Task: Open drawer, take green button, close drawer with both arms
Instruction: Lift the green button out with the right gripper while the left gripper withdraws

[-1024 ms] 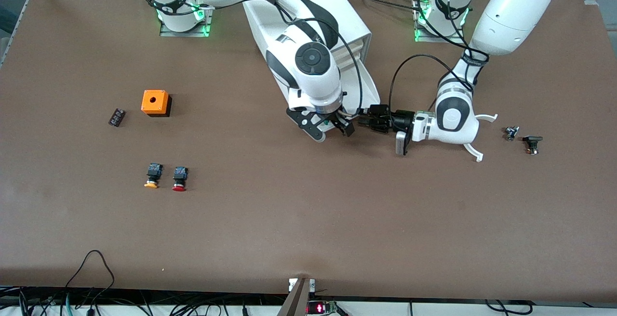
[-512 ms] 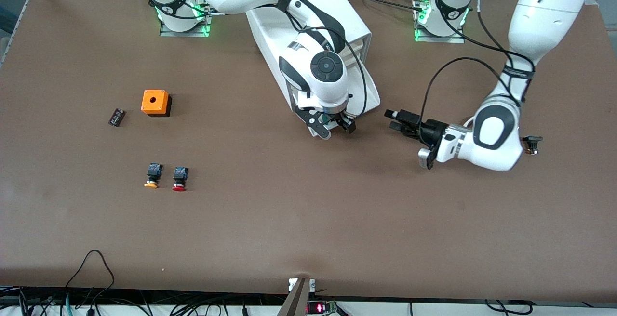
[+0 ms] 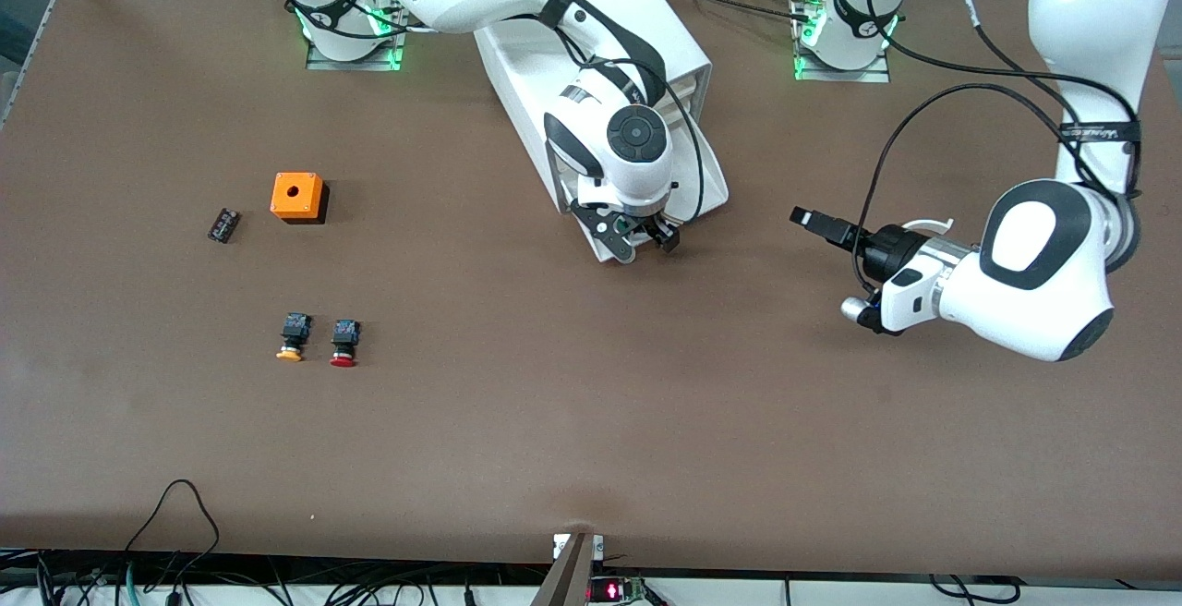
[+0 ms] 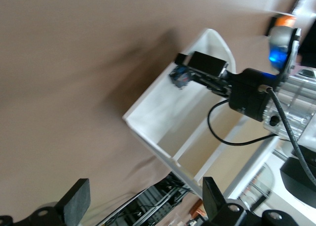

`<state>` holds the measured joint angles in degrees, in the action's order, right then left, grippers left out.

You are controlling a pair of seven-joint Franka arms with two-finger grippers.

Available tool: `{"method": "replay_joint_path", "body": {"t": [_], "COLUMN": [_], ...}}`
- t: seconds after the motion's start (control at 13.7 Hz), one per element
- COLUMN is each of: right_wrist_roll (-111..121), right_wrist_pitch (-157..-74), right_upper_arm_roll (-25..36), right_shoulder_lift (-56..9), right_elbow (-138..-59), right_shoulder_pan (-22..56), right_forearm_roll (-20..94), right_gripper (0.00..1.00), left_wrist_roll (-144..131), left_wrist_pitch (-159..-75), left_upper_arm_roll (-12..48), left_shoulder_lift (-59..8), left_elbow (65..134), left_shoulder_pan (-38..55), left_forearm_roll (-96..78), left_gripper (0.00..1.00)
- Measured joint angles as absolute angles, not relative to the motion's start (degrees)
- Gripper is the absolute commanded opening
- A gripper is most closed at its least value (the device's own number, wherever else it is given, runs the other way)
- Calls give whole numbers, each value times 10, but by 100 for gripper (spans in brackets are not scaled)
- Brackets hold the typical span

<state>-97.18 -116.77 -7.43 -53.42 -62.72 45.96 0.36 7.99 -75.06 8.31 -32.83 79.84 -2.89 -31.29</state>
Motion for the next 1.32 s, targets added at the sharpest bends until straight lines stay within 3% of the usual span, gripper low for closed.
{"method": "replay_joint_path", "body": {"t": [0.22,0.59,0.8,1.32], "right_wrist_roll": [-972,-972,-972,-902], "right_wrist_pitch": [-1171,-1171,-1167,-1160], "right_upper_arm_roll": [-74,-74,-74,-75], "right_shoulder_lift": [-534,-530,-530,-528], "right_elbow": [-626,-618,-613,-608], "right_shoulder_pan": [460,461,461,467], "right_forearm_roll": [3,3,3,-47], "right_gripper": [14,13,15,16], "left_wrist_roll": [39,45,67,27], "left_wrist_pitch": [-745,-741,-783,-787], "left_upper_arm_roll": [89,93,91,90], "left_shoulder_lift": [-312,-299,-299,-300], "left_elbow": [761,713,708,708], "left_shoulder_pan": [-22,2,6,11], "left_forearm_roll": [-220,-66,-48,-39], "left_gripper": [100,100,100,100]}}
